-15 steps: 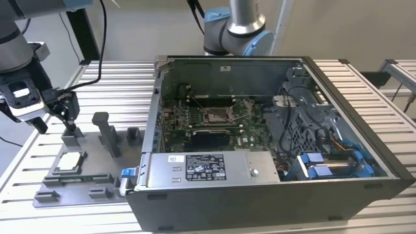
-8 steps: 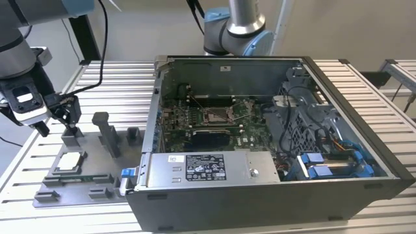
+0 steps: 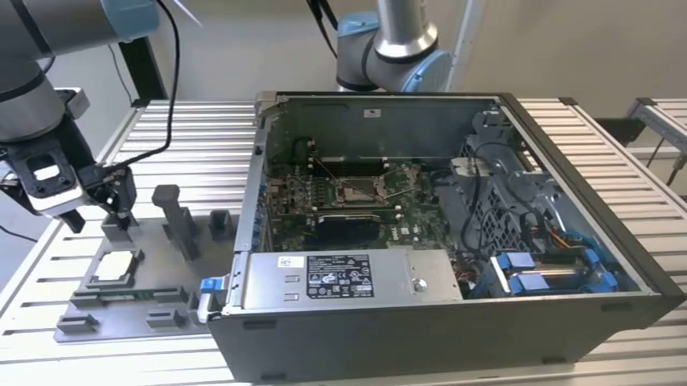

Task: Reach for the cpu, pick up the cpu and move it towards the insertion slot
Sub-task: 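Pick up the cpu and move it towards the insertion slot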

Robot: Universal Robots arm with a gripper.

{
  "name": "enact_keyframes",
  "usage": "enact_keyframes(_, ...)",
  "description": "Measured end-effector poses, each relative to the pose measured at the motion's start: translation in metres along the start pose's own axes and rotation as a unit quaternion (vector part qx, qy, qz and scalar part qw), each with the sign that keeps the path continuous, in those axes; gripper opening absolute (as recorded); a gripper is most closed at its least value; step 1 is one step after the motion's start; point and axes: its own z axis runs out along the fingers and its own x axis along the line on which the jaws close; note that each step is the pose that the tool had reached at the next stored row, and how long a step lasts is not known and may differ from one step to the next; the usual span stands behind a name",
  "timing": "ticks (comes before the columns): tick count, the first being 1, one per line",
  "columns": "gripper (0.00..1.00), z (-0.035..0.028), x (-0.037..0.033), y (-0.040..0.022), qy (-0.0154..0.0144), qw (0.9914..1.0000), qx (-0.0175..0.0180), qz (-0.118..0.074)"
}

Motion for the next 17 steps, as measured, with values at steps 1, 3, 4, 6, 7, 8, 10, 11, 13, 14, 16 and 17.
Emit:
enact_keyframes(1,1.0,0.0016,0.0,-0.0009,0.0002,1.0,0.0,0.0)
enact_keyframes(3,1.0,0.0053,0.0001,-0.0025,0.0003,1.0,-0.0001,0.0)
enact_keyframes(4,1.0,0.007,0.0001,-0.0034,0.0005,1.0,0.0,0.0)
enact_keyframes(6,1.0,0.0105,0.0002,-0.0059,0.0005,1.0,-0.0005,0.0)
enact_keyframes(7,1.0,0.012,0.0002,-0.0073,0.0004,1.0,-0.0011,-0.001)
enact_keyframes(8,1.0,0.0138,0.0003,-0.009,0.0004,1.0,-0.0018,-0.001)
enact_keyframes(10,1.0,0.0168,0.0003,-0.0117,0.0004,1.0,-0.0022,-0.001)
enact_keyframes(11,1.0,0.0187,0.0003,-0.0127,0.0004,1.0,-0.0023,-0.001)
enact_keyframes(13,1.0,0.0219,0.0004,-0.0147,0.0008,1.0,-0.0023,-0.002)
enact_keyframes(14,1.0,0.0237,0.0004,-0.0156,0.0011,0.99999,-0.0022,-0.002)
enact_keyframes(16,1.0,0.0271,0.0005,-0.0175,0.0017,0.99999,-0.0023,-0.003)
enact_keyframes(17,1.0,0.0289,0.0006,-0.0184,0.002,0.99999,-0.0023,-0.003)
